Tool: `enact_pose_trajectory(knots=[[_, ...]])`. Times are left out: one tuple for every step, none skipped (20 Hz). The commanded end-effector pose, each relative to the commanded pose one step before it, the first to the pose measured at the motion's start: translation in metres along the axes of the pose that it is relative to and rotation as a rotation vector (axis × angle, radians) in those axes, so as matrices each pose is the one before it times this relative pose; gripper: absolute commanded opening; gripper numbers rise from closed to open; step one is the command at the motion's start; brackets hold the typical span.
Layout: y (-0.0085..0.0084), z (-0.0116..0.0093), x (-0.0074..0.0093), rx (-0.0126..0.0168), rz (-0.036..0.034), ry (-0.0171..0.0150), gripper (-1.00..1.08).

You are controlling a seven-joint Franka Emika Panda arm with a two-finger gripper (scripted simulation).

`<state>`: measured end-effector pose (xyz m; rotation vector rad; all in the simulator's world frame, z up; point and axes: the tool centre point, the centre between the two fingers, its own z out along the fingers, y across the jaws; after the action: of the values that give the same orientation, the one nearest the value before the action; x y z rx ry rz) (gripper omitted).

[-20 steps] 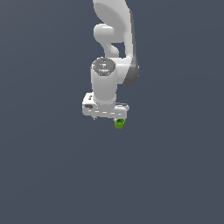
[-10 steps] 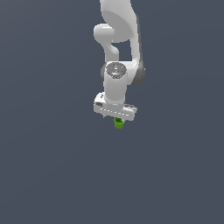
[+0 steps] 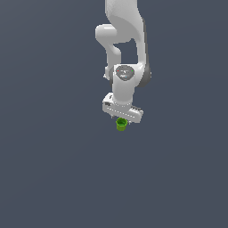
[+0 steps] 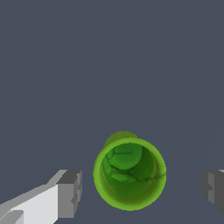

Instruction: Pick up the object and move it to a goal position.

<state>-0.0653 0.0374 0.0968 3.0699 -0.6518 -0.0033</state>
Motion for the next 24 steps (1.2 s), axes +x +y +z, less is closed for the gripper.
enact_pose_trajectory(knots=[[-0.00188, 0.00243, -0.00429, 0.00226, 0.02046, 0.00099, 1.00], [-0.00050, 0.00065, -0.00117, 0.00051, 0.00490, 0.00013, 1.00], [-0.00037, 0.00050, -0.00091, 0.00040, 0.00382, 0.00010, 1.00], [-0.00026, 0.00036, -0.00065, 0.00028, 0.00275, 0.00007, 1.00], [-0.00017, 0.00022, -0.00040, 0.00017, 0.00161, 0.00004, 1.00], [-0.00008, 0.00007, -0.00015, 0.00005, 0.00049, 0.00001, 1.00], [0.00016, -0.00030, 0.00057, -0.00049, -0.00400, -0.00046, 1.00], [-0.00001, 0.00034, -0.00002, 0.00000, 0.00000, 0.00000, 1.00], [-0.00003, 0.00101, -0.00006, 0.00000, 0.00000, 0.00000, 1.00], [-0.00004, 0.00169, -0.00010, 0.00000, 0.00000, 0.00000, 1.00], [0.00017, 0.00231, -0.00002, 0.00004, 0.00048, 0.00006, 1.00], [-0.00007, 0.00301, -0.00019, 0.00000, 0.00000, 0.00000, 1.00], [0.00014, 0.00362, -0.00011, 0.00003, 0.00048, 0.00006, 1.00], [0.00013, 0.00426, -0.00016, 0.00003, 0.00048, 0.00006, 1.00], [0.00012, 0.00487, -0.00020, 0.00003, 0.00048, 0.00006, 1.00], [0.00010, 0.00543, -0.00022, 0.00003, 0.00048, 0.00006, 1.00], [0.00008, 0.00520, -0.00017, 0.00004, 0.00048, 0.00006, 1.00], [-0.00016, 0.00459, -0.00021, 0.00000, 0.00000, 0.00000, 1.00], [0.00015, 0.00388, 0.00006, 0.00008, 0.00068, 0.00007, 1.00], [-0.00019, 0.00327, -0.00003, 0.00000, 0.00000, 0.00000, 1.00], [0.00004, 0.00256, 0.00017, 0.00012, 0.00047, 0.00003, 1.00], [-0.00018, 0.00196, 0.00009, 0.00000, 0.00000, 0.00000, 1.00], [-0.00015, 0.00136, 0.00011, 0.00000, 0.00000, 0.00000, 1.00], [-0.00010, 0.00080, 0.00009, 0.00000, 0.00000, 0.00000, 1.00]])
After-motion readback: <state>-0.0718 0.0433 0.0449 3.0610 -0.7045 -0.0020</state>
